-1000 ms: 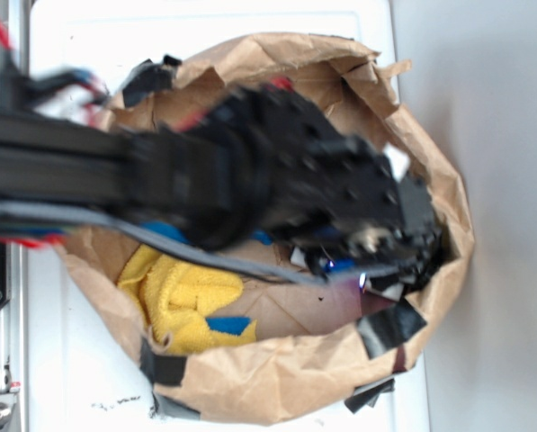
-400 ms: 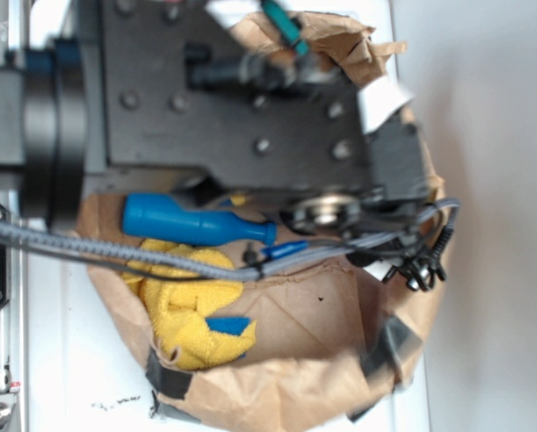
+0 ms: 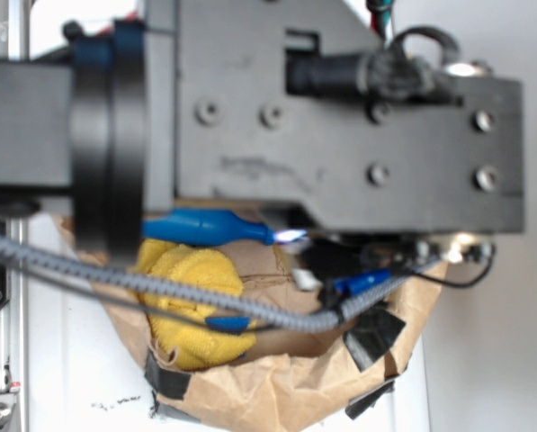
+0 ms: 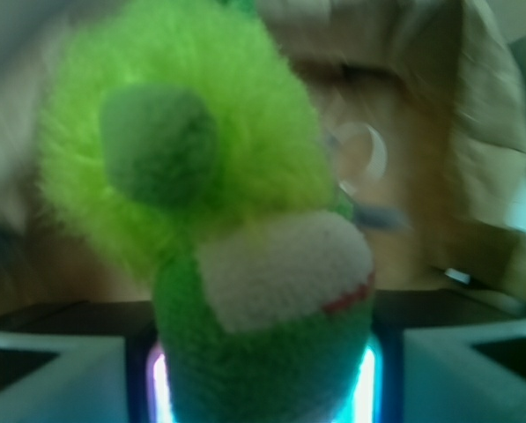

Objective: Grab the green animal.

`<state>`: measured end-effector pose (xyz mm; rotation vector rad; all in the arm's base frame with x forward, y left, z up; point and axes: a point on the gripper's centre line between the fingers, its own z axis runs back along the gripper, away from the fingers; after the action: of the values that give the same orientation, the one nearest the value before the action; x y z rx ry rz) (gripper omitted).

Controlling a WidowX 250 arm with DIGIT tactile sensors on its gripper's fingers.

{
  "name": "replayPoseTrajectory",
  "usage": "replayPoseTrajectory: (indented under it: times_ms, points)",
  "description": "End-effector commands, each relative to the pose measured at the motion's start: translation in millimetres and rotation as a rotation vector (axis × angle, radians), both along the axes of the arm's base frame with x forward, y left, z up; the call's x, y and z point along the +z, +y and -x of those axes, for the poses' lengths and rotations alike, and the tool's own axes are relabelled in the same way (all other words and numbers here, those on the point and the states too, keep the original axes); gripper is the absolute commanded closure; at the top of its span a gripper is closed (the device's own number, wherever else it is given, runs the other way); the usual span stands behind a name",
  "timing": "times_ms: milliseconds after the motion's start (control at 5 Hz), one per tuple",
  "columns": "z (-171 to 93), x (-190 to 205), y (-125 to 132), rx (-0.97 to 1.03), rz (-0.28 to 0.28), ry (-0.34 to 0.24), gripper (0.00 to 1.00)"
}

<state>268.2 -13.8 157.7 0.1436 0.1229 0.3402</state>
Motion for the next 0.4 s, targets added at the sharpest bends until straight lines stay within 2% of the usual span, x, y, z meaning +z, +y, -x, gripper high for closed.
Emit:
replayPoseTrajectory:
  times_ms: [0, 200]
  points:
    - [24.1, 41.9, 21.2, -0.101, 0.117, -0.218, 1.00]
    - [26.5, 37.3, 26.7, -0.072, 0.138, -0.359, 1.00]
